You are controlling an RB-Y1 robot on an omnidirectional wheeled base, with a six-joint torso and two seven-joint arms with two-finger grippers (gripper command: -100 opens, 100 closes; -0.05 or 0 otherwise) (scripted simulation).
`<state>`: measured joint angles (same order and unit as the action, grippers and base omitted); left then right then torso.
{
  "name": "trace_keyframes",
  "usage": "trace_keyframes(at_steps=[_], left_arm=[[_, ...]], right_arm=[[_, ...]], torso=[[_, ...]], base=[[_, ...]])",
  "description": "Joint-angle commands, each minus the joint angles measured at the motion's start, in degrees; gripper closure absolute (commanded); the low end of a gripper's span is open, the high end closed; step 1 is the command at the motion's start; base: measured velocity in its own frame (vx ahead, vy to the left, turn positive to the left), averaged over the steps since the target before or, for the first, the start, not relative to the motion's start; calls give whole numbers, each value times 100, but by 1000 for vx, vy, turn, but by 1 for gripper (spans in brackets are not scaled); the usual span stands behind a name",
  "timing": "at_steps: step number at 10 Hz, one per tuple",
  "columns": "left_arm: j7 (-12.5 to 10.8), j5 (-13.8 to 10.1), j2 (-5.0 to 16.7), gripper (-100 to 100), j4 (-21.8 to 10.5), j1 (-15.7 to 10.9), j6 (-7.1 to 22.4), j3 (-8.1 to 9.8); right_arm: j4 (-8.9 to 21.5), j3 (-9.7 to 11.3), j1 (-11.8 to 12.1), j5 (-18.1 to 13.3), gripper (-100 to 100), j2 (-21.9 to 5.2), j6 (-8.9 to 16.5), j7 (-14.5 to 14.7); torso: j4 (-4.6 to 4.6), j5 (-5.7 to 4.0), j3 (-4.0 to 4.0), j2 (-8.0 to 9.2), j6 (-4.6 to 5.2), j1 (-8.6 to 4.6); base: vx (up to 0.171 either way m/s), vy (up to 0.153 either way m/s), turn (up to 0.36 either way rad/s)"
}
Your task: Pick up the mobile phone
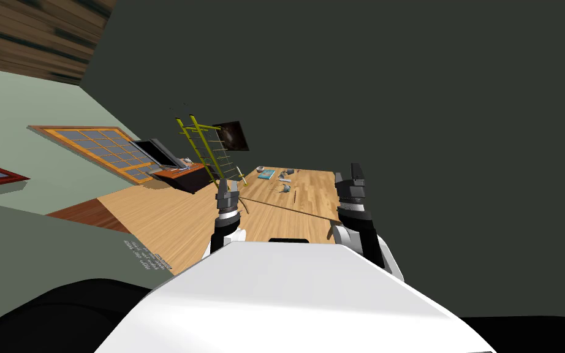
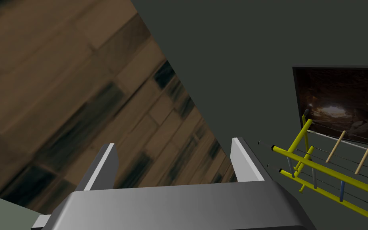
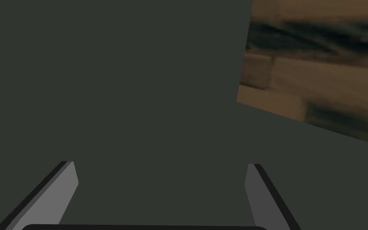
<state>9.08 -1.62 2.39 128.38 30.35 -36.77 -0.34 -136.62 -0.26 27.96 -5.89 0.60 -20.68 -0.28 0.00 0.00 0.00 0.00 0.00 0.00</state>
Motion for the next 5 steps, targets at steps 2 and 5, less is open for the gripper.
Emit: trace_keyframes(at_steps=[2, 5], left_arm=[[0, 0, 0, 0, 0, 0, 0, 0], [0, 0, 0, 0, 0, 0, 0, 0]], right_arm=[[125, 112, 40, -47, -100, -385, -25, 10], [300, 273, 99, -116, -100, -749, -65, 27]], torso=[[0, 1, -1, -1, 0, 4], [-3, 4, -7, -11, -1, 17]], base=[[9, 19, 24], [27, 43, 22]])
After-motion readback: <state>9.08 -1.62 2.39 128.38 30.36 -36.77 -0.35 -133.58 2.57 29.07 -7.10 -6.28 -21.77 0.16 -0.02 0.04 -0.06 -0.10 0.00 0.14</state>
